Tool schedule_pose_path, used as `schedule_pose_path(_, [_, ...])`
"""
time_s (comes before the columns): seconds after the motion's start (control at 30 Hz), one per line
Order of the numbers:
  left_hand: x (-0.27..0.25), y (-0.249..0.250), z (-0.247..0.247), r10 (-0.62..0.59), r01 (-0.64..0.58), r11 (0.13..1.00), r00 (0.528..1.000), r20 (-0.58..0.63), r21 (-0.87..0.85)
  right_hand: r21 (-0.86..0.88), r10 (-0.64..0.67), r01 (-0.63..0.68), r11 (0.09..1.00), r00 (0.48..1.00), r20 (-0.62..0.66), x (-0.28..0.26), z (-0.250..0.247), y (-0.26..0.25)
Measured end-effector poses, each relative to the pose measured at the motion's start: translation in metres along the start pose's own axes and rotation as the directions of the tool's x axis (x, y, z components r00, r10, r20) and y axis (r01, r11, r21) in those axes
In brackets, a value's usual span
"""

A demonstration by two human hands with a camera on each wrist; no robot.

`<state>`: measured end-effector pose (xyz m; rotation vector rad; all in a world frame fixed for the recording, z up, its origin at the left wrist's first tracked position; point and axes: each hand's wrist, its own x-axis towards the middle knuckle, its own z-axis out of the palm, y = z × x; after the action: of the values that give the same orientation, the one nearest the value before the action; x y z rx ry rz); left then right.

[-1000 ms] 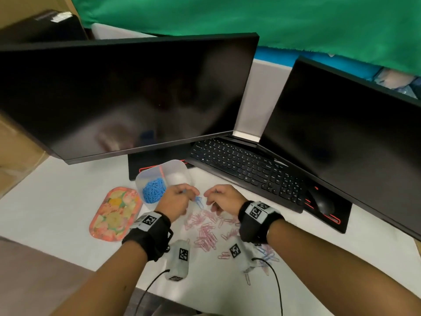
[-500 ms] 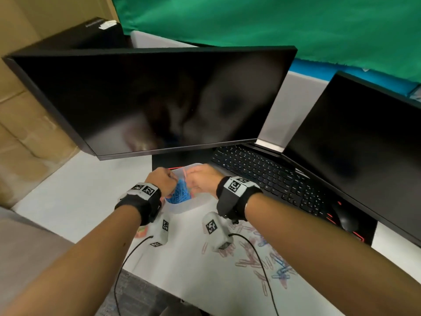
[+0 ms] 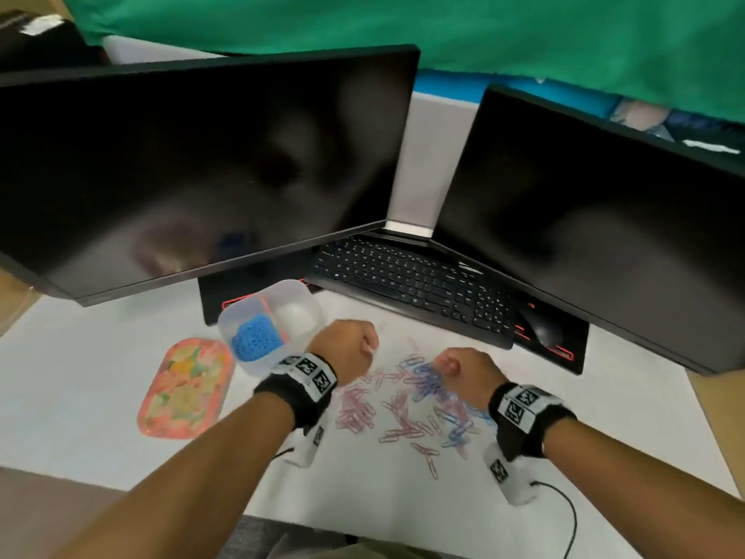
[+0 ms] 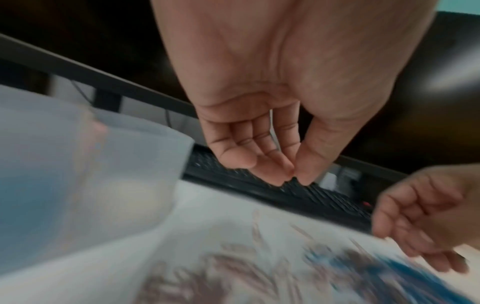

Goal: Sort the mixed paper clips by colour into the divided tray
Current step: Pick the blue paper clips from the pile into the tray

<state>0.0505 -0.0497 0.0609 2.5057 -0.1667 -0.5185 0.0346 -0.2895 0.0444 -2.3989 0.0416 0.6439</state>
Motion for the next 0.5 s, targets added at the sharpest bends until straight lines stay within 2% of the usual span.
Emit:
schedule_pose_path(0.1, [0.002, 0.02, 0.037, 0.09, -0.097, 0.994, 0.988, 0.125, 0.055, -0.065, 0.013, -0.013, 0.998, 1.0, 0.007, -0.026, 0.004, 0.034])
schedule_pose_path(0.17, [0.003, 0.029, 0.06, 0.121, -0.137, 0.986, 0.981, 0.151, 0.099, -0.216, -0.059, 0.066, 0.974, 0.998, 0.038, -0.042, 0.009, 0.05])
schedule_pose_path(0.23, [0.006, 0.036, 0.079, 0.116, -0.138, 0.976, 0.984, 0.133, 0.166, -0.349, -0.162, 0.188, 0.918, 0.981, 0.103, -0.053, 0.019, 0.061])
schedule_pose_path(0.33, [0.014, 0.043, 0.098, 0.082, -0.107, 0.961, 0.991, 0.107, 0.257, -0.405, -0.315, 0.347, 0.846, 0.938, 0.146, -0.055, 0.038, 0.069])
schedule_pose_path(0.5, [0.019, 0.048, 0.113, 0.035, -0.064, 0.943, 0.995, 0.096, 0.326, -0.43, -0.382, 0.404, 0.808, 0.913, 0.139, -0.046, 0.05, 0.073])
